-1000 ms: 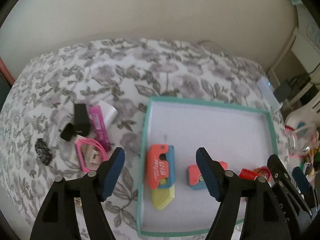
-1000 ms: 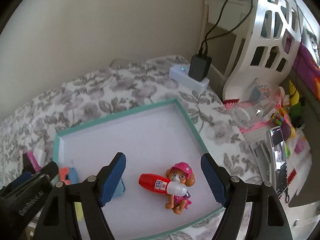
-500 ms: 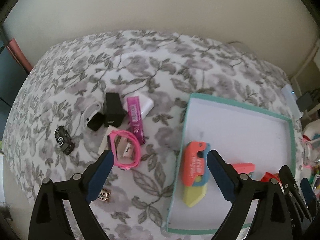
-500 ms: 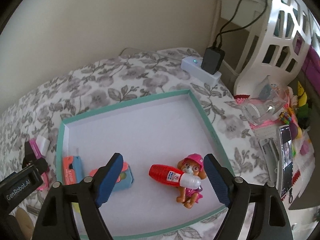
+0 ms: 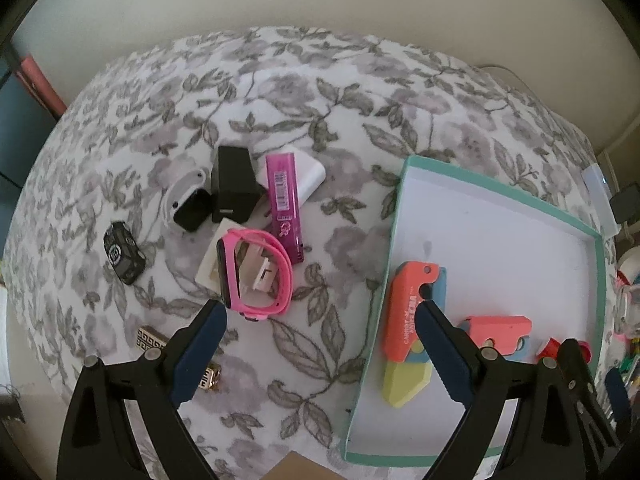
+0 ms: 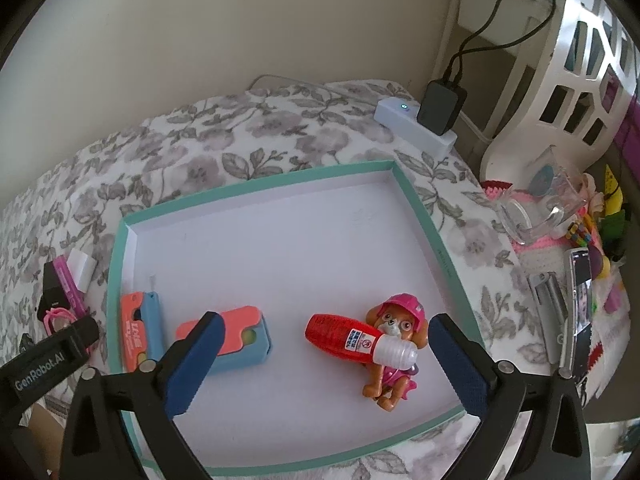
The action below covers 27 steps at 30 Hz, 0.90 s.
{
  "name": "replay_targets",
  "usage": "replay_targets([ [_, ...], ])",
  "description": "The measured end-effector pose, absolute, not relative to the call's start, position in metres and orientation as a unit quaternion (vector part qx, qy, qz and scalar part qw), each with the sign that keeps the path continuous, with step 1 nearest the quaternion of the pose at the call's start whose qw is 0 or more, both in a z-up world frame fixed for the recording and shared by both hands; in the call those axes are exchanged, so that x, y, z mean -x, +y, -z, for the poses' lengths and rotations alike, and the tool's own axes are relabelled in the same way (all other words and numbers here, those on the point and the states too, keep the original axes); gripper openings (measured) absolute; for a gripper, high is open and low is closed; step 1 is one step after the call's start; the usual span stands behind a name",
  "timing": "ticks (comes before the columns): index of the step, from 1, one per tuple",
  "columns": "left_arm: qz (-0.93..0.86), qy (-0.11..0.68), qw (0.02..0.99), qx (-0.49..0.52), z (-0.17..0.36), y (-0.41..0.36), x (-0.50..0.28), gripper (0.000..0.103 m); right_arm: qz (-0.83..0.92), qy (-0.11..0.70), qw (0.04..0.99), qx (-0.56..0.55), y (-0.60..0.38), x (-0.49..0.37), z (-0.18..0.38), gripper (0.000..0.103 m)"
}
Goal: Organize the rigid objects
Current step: 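Move both grippers back over the remaining toys beside the tray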
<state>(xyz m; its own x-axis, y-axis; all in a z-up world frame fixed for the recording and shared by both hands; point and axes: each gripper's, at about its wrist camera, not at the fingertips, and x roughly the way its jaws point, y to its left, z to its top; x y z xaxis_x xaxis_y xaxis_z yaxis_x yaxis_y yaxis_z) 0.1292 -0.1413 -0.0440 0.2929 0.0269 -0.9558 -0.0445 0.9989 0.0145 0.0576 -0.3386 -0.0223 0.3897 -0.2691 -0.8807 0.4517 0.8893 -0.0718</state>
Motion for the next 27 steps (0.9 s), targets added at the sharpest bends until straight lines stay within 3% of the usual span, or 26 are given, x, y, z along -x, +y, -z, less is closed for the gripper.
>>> replay_targets([
  [13,-0.030,0.600,0.799,0.011,0.037,-0.114,-0.136,0.096,0.209,0.510,0.830,-0.082,-0.328,-0.060,0.020,0.103],
  [27,-0.096,0.555,0.825,0.033,0.006,-0.002,-0.126,0.096,0.109,0.505,0.853,-0.079,-0.247,-0.070,0.004,0.103],
])
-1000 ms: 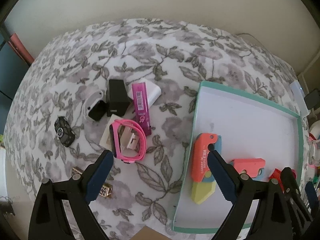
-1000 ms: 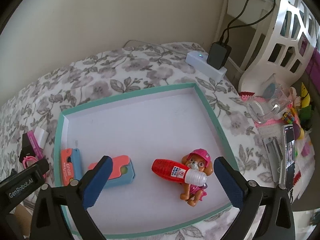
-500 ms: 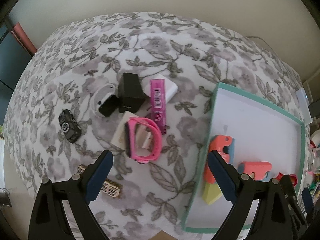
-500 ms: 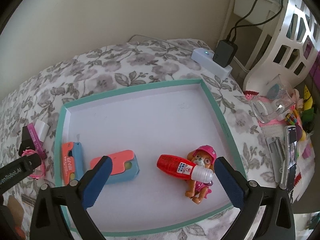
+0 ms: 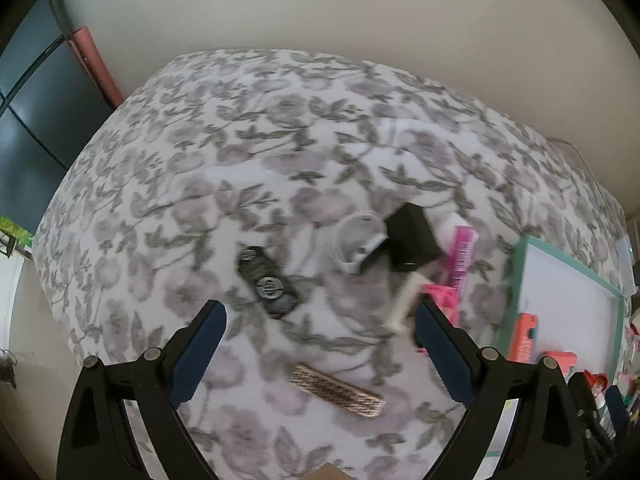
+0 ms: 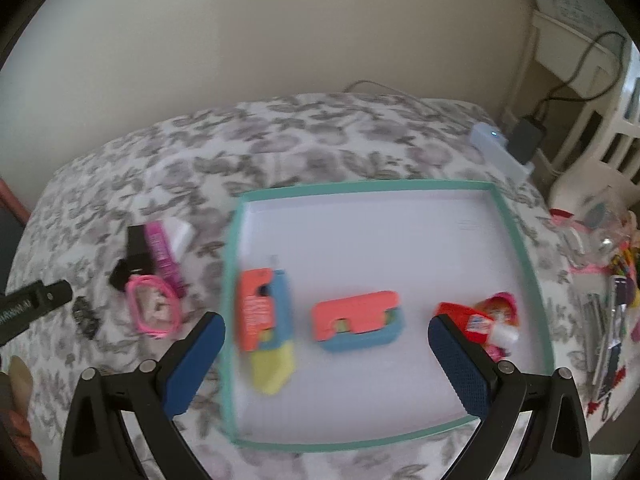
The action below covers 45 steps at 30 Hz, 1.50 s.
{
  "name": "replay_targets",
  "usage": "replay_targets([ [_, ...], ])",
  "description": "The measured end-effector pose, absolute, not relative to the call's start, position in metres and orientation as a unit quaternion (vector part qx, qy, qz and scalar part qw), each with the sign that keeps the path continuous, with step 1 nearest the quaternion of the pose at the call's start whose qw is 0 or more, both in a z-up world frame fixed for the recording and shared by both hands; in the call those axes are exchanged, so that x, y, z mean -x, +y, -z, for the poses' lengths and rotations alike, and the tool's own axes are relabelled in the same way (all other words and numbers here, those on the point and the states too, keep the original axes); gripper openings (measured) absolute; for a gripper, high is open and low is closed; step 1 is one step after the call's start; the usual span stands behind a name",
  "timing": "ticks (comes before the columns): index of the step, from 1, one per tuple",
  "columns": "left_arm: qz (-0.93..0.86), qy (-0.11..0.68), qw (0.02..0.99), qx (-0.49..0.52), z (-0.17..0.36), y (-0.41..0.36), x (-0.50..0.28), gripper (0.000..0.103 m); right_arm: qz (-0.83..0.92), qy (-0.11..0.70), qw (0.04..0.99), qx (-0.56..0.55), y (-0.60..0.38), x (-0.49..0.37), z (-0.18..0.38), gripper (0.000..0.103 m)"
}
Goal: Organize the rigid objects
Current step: 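Move both grippers back over the remaining toys beside the tray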
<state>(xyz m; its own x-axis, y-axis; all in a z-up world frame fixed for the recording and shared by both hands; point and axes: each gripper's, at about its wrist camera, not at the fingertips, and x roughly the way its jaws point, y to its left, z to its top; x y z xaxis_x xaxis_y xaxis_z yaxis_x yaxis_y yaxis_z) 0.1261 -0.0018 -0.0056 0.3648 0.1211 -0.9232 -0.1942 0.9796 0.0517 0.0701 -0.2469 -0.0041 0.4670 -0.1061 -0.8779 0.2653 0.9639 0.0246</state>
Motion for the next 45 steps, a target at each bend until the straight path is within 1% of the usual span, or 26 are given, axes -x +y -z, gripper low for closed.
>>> replay_targets([
  [4,-0.123,0.556,0.822,0.018,0.017,0.024,-0.115,0.096,0.081,0.506,0.854,-0.085,-0.224,-0.072,0.003,0.103],
  [8,-0.149,0.565,0.810,0.038,0.032,0.054,-0.108,0.096,0.048,0.519,0.847,-0.103,-0.201,-0.075,0.008,0.103],
  [14,-0.166,0.578,0.798,0.052,0.052,0.079,-0.097,0.096,0.011,0.545,0.830,-0.117,-0.166,-0.082,0.023,0.103],
  [19,-0.166,0.593,0.786,0.063,0.069,0.090,-0.094,0.096,-0.011,0.569,0.815,-0.113,-0.137,-0.087,0.038,0.103],
  [31,-0.178,0.605,0.770,0.096,0.091,0.125,-0.083,0.096,-0.019,0.621,0.779,-0.082,-0.080,-0.094,0.082,0.103],
  [45,-0.182,0.601,0.769,0.114,0.099,0.146,-0.082,0.096,-0.025,0.637,0.768,-0.068,-0.048,-0.098,0.106,0.103],
])
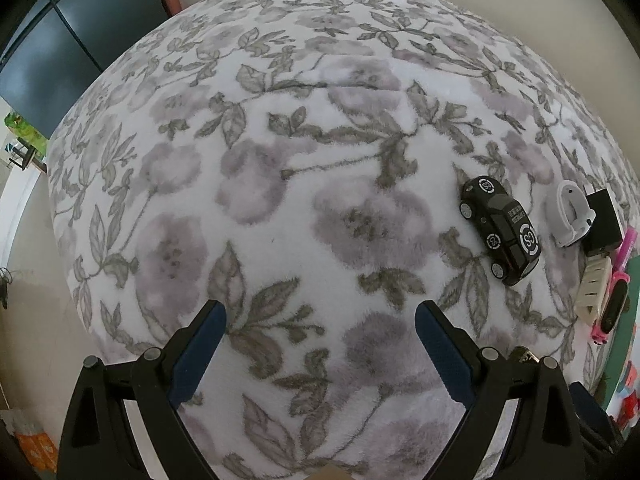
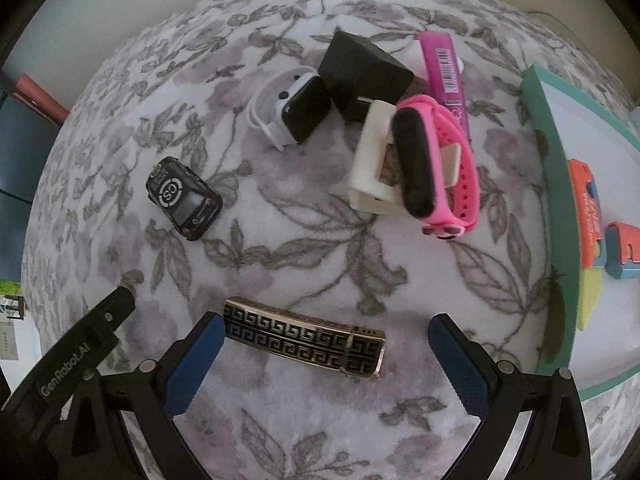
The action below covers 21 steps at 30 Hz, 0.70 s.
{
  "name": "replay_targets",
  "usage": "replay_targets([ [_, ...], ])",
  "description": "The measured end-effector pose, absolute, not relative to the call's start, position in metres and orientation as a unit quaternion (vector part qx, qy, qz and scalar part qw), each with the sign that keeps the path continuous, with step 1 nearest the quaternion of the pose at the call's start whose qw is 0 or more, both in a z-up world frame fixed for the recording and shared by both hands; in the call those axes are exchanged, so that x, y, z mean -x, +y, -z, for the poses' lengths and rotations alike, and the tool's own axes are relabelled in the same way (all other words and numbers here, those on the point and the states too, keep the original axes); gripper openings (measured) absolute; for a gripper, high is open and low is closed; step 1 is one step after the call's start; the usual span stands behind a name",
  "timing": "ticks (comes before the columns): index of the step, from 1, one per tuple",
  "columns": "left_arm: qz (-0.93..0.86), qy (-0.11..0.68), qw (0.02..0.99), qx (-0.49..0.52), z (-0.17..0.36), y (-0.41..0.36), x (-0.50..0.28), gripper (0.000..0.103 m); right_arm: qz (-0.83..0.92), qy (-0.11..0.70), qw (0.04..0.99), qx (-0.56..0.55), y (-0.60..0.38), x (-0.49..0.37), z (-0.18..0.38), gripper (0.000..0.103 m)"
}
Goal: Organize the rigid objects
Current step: 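Move both grippers back over the remaining toys beside the tray, then grasp the gold patterned bar with the right gripper while the left grasps the black toy car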
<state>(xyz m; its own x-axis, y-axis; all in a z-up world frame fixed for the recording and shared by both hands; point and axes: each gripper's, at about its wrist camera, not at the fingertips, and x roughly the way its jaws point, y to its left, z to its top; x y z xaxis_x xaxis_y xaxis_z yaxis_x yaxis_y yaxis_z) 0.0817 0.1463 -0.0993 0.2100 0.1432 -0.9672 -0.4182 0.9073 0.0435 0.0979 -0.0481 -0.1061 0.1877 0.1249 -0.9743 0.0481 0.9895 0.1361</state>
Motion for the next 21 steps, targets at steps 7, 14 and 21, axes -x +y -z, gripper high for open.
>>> replay_targets([
  [7,-0.190,0.600,0.769,0.114,0.097,0.150,-0.081,0.096,-0.020,0.633,0.771,-0.062,-0.045,-0.100,0.108,0.103],
  [14,-0.203,0.598,0.767,0.112,0.098,0.153,-0.081,0.096,-0.023,0.637,0.769,-0.056,-0.039,-0.104,0.103,0.103],
  [21,-0.196,0.597,0.768,0.120,0.097,0.151,-0.079,0.096,-0.029,0.635,0.771,-0.034,-0.025,-0.104,0.106,0.103],
])
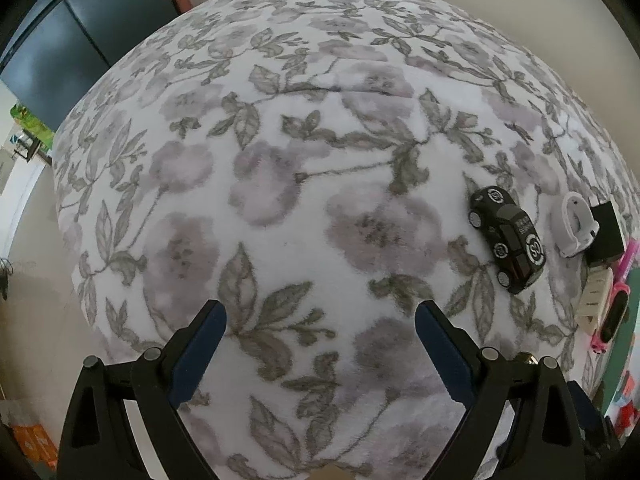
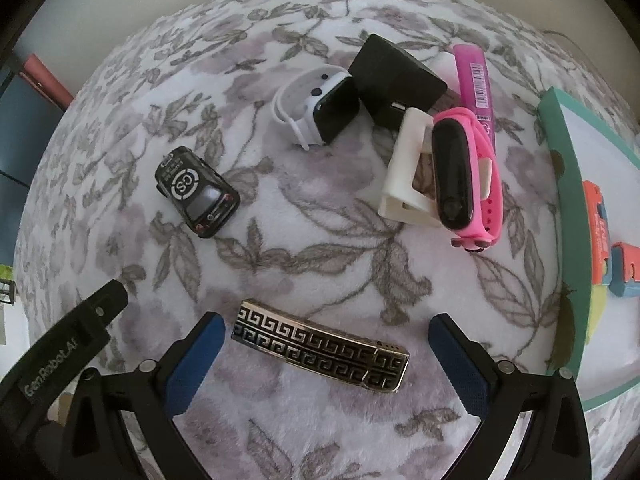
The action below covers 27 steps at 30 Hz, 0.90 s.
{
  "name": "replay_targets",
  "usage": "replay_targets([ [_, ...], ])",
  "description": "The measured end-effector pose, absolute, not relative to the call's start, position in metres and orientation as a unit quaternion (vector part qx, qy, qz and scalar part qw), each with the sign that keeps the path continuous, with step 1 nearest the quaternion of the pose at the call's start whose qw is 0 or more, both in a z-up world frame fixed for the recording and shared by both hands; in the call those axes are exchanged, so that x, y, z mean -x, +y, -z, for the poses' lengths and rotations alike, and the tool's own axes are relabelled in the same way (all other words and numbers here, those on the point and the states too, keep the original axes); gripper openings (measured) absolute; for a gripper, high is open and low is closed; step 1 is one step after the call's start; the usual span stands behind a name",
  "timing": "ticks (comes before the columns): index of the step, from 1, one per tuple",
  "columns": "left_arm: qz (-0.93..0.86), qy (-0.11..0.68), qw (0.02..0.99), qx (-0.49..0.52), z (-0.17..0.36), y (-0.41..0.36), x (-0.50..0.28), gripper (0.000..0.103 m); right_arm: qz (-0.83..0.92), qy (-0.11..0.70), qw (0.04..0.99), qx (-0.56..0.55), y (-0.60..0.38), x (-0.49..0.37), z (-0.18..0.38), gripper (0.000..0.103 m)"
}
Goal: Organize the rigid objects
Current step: 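Grasp the gold patterned bar with the right gripper while the left grasps the black toy car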
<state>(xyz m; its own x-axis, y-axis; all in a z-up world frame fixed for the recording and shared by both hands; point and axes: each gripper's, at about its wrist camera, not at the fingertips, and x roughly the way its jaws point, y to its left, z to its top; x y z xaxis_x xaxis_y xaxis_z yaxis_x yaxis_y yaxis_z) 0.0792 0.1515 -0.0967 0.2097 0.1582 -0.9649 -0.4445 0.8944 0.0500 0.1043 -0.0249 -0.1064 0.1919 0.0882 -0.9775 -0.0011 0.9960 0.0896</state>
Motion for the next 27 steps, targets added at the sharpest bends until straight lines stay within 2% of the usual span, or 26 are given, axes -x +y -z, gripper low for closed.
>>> replay_targets([
  [18,-0.180,0.600,0.771,0.114,0.096,0.142,-0.078,0.096,-0.012,0.652,0.753,-0.093,-0.062,-0.099,0.112,0.103],
  [27,-0.178,0.601,0.772,0.110,0.094,0.139,-0.078,0.096,0.009,0.650,0.758,-0.054,-0.045,-0.099,0.119,0.103],
])
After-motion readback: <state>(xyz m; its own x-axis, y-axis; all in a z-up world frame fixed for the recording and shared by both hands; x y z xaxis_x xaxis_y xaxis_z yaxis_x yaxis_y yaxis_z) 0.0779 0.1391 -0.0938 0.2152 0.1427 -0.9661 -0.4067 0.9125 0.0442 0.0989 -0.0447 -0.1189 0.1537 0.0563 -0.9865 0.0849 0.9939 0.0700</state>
